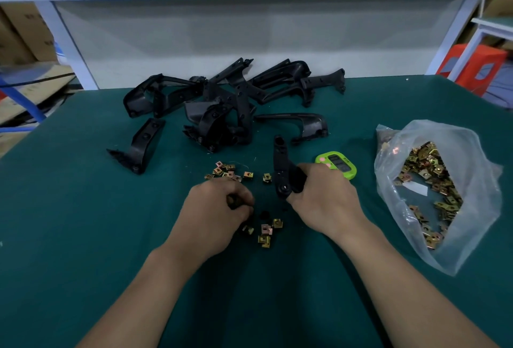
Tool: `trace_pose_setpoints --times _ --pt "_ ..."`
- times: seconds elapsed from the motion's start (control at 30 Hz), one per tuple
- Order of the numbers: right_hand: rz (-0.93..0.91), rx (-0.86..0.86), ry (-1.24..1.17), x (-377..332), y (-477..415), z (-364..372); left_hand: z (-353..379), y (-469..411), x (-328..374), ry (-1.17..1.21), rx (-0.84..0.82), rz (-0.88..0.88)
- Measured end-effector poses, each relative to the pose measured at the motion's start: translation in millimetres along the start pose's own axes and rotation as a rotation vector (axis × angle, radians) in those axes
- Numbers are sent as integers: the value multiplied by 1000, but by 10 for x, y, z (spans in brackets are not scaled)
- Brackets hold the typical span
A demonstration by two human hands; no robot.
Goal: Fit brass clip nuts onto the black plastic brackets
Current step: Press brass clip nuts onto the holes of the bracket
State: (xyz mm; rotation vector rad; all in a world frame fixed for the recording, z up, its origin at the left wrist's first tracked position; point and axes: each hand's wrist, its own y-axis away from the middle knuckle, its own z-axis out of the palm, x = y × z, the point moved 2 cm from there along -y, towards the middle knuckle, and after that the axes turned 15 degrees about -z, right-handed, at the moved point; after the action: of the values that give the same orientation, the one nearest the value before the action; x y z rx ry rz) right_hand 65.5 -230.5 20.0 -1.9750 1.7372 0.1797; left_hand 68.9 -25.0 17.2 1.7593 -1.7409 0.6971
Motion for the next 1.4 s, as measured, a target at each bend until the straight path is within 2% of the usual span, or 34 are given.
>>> trace_pose_setpoints --times 0.1,0.2,0.33,0.47,0.57,0.7,0.93,1.17,1.4 --pt "-15 69 89 11 10 -39 -6 29 18 223 106 -71" --pt "-45 114 167 -10 25 -67 -44 11 43 405 108 -63" --pt "-83 114 210 -48 40 -66 -55 14 62 575 55 -99" --pt "-118 129 224 -61 49 -75 -50 35 97 889 -95 -188" --pt "-123 124 229 -56 48 -71 -67 38 101 998 -173 -213" --pt "-119 116 231 -52 49 -63 -68 54 131 1035 -215 -204" --pt "-139 124 230 -77 53 -73 -42 78 157 897 -209 -199" --pt "-181 78 236 -118 77 -69 -39 88 178 862 -215 -172" --pt "-147 103 206 -108 75 -81 -54 83 187 886 -140 -196"
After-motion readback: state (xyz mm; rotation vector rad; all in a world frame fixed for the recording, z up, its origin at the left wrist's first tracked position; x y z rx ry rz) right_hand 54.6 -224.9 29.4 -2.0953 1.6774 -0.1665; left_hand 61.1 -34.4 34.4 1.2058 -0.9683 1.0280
